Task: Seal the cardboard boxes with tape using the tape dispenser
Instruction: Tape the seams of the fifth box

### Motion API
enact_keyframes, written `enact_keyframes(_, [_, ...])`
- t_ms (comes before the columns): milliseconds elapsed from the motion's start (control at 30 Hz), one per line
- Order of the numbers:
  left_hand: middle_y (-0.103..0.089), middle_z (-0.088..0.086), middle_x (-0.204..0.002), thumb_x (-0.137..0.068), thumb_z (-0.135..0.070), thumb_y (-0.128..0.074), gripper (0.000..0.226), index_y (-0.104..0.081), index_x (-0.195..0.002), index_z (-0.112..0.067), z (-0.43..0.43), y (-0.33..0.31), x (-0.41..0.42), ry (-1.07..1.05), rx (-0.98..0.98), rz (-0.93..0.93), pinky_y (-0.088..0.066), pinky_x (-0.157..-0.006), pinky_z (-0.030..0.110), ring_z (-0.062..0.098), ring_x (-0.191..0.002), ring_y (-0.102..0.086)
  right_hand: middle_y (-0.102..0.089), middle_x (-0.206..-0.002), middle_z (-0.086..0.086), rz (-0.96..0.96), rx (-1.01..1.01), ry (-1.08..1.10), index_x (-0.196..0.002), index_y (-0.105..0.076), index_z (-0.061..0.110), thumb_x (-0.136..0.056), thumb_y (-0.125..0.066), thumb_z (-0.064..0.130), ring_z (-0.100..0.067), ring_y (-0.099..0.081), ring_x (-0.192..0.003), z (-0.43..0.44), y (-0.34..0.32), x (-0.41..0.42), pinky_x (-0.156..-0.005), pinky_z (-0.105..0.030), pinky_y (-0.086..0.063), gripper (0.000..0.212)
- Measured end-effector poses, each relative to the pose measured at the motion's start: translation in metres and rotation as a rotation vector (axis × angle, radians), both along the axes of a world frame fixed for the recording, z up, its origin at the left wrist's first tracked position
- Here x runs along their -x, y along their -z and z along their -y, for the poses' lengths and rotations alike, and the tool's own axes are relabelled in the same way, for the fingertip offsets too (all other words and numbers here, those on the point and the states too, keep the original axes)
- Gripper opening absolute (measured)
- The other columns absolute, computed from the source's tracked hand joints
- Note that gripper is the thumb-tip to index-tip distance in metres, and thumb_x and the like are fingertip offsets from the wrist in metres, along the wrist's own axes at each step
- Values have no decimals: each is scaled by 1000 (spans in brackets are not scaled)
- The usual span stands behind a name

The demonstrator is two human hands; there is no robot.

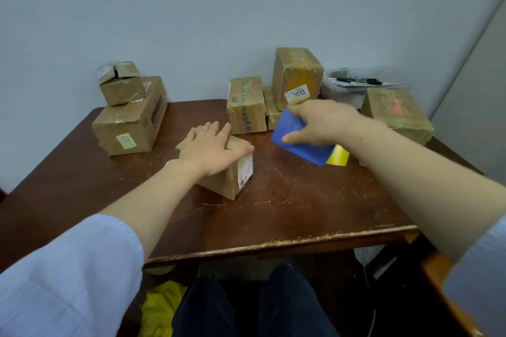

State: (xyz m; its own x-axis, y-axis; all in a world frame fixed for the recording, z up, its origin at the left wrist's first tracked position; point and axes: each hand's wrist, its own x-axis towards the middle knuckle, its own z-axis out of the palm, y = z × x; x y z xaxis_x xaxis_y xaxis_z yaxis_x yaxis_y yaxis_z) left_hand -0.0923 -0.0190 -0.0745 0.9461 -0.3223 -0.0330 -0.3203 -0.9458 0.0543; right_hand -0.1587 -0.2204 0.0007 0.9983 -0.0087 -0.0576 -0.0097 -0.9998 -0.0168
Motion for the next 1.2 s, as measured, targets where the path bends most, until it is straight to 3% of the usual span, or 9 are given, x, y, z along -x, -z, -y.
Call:
enact_keyframes(100, [-4,1,-160,-82,-79,-16,88,-8,-153,-26,0,0,1,-21,18,-11,4,-117,48,19,-147,0,-45,-129,-18,33,40,37,-144,-27,16,-97,-46,40,-36,-50,-114,0,44,-2,-83,-40,-43,56])
enact_keyframes(267, [1,1,-161,-101,-40,-17,54,-8,-152,-24,-4,-1,0,-33,240,-28,4,-118,40,15,-147,3,-48,-128,-16,140,161,50,-151,-1,10,-95,-51,40,-29,-53,-110,-3,96,1,-81,-35,-44,81])
enact_keyframes(367, [-5,0,-160,-103,-28,-27,51,-17,-152,-19,-12,-9,0,-102,584,1,-3,-117,32,14,-147,-2,-44,-132,-17,103,177,116,-151,-11,11,-93,-50,48,-31,-48,-116,-4,99,4,-90,-37,-42,78])
enact_keyframes(467, [-20,4,-158,-102,-29,-36,53,-23,-150,-12,-27,-10,-5,-221,658,102,-13,-116,34,17,-146,-15,-47,-131,-20,418,217,53,-138,-44,11,-93,-54,43,-38,-45,-120,-20,88,0,-102,-45,-33,56])
enact_keyframes(533, [-25,7,-156,-100,-36,-40,59,-24,-150,-9,-34,-7,-8,-312,674,84,-20,-115,37,22,-144,-22,-50,-132,-16,547,-52,-37,-132,-51,11,-96,-51,33,-36,-47,-119,-42,77,-11,-99,-42,-35,43])
enact_keyframes(700, [-34,10,-152,-94,-47,-48,69,-30,-147,-7,-31,4,-13,-400,783,-37,-29,-112,39,26,-139,-32,-37,-141,-11,40,-912,306,-140,-37,10,-90,-47,56,-33,-39,-128,-107,72,-49,-104,-47,-36,69])
enact_keyframes(933, [-69,3,-105,-87,-48,-60,41,-71,-109,-16,-42,14,-24,-406,806,79,-49,-86,39,24,-100,-60,-56,-129,-8,223,-1117,282,-125,-59,11,-93,-55,29,-24,-52,-119,-114,97,-71,-101,-35,-43,38])
enact_keyframes(1067, [-70,5,-98,-92,-41,-56,35,-75,-95,-12,-42,14,-20,-495,862,193,-48,-85,36,26,-97,-60,-57,-130,-3,253,-1358,201,-127,-59,10,-96,-52,13,-14,-52,-118,-103,106,-61,-99,-25,-42,32])
enact_keyframes(1200, [-69,7,-92,-95,-37,-53,36,-74,-91,-8,-42,11,-25,-550,853,152,-47,-80,34,27,-91,-60,-62,-123,-11,81,-1710,198,-123,-60,1,-93,-46,-4,-21,-58,-114,-87,103,-56,-96,-30,-48,33])
